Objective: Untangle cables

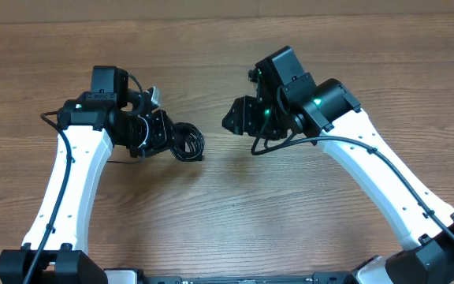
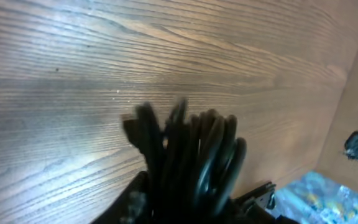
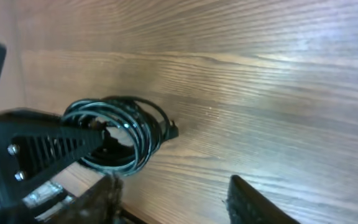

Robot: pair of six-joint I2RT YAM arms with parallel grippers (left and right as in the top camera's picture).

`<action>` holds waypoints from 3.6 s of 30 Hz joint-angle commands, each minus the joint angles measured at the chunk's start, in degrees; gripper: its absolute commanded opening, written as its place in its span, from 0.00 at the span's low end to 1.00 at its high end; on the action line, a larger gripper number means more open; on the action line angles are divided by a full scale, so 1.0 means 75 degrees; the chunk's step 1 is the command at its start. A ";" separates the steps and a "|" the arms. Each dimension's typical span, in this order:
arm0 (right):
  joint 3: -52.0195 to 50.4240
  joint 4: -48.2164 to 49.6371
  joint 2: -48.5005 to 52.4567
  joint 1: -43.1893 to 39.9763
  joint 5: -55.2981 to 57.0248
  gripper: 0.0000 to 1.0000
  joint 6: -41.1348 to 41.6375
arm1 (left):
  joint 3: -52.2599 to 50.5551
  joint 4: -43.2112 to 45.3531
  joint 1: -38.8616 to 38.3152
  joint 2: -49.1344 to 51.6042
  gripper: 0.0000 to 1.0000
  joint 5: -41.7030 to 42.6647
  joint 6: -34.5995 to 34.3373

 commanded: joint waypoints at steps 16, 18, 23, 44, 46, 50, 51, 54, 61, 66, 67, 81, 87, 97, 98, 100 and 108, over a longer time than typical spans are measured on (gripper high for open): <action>-0.0315 -0.0181 -0.0044 0.0137 0.0691 0.88 -0.0023 | -0.0128 -0.0539 -0.0892 0.0300 0.63 -0.1005 0.0560; -0.0312 -0.0440 -0.0044 -0.0119 0.0764 0.90 -0.0023 | -0.0134 -0.0577 -0.1300 0.0498 0.69 -0.1011 0.0516; -0.0315 -0.1309 -0.0044 -0.1204 0.0769 1.00 -0.0029 | -0.0134 -0.1131 -0.2159 0.1239 0.70 -0.1011 0.0586; -0.0315 -0.2005 -0.0041 -0.1912 0.0557 1.00 -0.0828 | 0.0391 -0.0070 -0.3232 0.2477 0.72 -0.4523 -0.0373; -0.0315 -0.2008 -0.0041 -0.1883 0.0536 1.00 -0.0831 | 0.0399 -0.0041 -0.3104 0.2477 0.73 -0.4520 -0.0909; -0.0315 -0.1973 -0.0041 -0.1824 0.0527 1.00 -0.0825 | 0.0396 -0.0041 -0.3008 0.2480 0.72 -0.4523 -0.1271; -0.0315 -0.1947 -0.0041 -0.1824 0.0501 1.00 -0.0825 | 0.0382 -0.0047 -0.3016 0.2480 0.70 -0.4517 -0.1274; -0.0315 -0.1848 -0.0041 -0.1824 0.0475 1.00 -0.0825 | 0.0358 -0.0061 -0.3042 0.2480 0.58 -0.4036 -0.1276; -0.0315 -0.1769 -0.0041 -0.1824 0.0414 1.00 -0.0828 | 0.0312 -0.0044 -0.3226 0.2480 0.23 -0.4013 -0.1874; -0.0321 -0.1763 -0.0041 -0.1623 0.0420 1.00 -0.0831 | 0.0300 0.0026 -0.3229 0.2480 0.19 -0.4019 -0.2270; -0.0321 -0.1749 -0.0041 -0.1597 0.0420 1.00 -0.0831 | 0.0297 0.0058 -0.3229 0.2480 0.25 -0.4022 -0.2267; -0.0321 -0.1513 -0.0041 -0.1390 0.0420 1.00 -0.0828 | -0.0099 0.0361 -0.3232 0.2480 0.41 -0.4150 -0.3372; -0.0321 -0.1539 -0.0041 -0.1390 0.0420 1.00 -0.0833 | 0.0629 -0.0283 -0.2731 0.2448 0.46 -0.3730 -0.1378; -0.1714 0.0012 -0.0026 0.0294 -0.0038 1.00 -0.1859 | 0.2305 -0.1664 -0.0227 0.2439 1.00 -0.3698 -0.1923; -0.1891 0.0280 -0.0023 0.0428 -0.0041 1.00 -0.1862 | 0.2302 -0.1722 -0.0087 0.2442 1.00 -0.3707 -0.1915; -0.2404 0.1078 -0.0020 0.0831 -0.0061 0.99 -0.1932 | 0.2302 -0.1859 0.0201 0.2442 0.99 -0.3902 -0.1891; -0.3168 0.3092 0.0769 0.1795 -0.0248 0.86 -0.2002 | 0.2299 -0.2291 0.0982 0.2442 0.99 -0.4127 -0.1894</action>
